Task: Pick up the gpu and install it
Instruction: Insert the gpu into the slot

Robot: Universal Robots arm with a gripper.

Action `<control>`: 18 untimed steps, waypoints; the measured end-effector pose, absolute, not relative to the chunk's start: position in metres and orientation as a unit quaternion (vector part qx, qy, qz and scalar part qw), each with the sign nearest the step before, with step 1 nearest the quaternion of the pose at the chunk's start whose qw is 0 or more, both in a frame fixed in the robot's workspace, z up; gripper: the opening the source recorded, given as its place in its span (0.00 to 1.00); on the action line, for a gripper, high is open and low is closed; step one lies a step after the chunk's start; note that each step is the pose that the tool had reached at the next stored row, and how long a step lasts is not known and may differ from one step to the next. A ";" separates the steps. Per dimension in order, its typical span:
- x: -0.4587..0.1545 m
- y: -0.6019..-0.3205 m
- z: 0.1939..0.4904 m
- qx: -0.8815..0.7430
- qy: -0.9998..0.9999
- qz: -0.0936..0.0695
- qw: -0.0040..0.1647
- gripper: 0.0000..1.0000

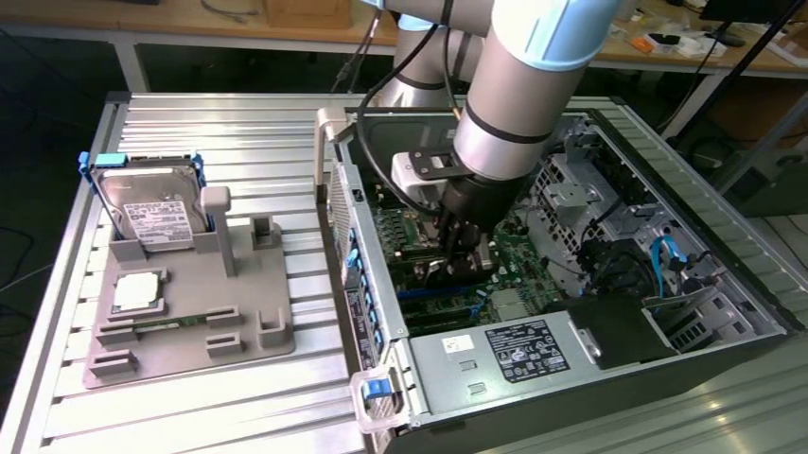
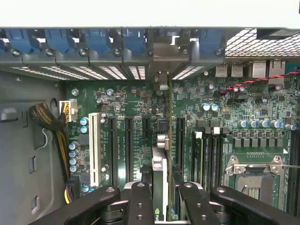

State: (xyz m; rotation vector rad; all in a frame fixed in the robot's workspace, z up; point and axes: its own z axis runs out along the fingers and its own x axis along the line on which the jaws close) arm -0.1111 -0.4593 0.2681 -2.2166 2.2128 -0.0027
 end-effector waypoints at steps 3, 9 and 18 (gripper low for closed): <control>-0.111 -0.459 0.268 -0.708 0.706 -0.001 0.005 0.27; -0.112 -0.459 0.267 -0.708 0.706 -0.001 0.005 0.27; -0.112 -0.459 0.264 -0.708 0.706 -0.001 0.005 0.27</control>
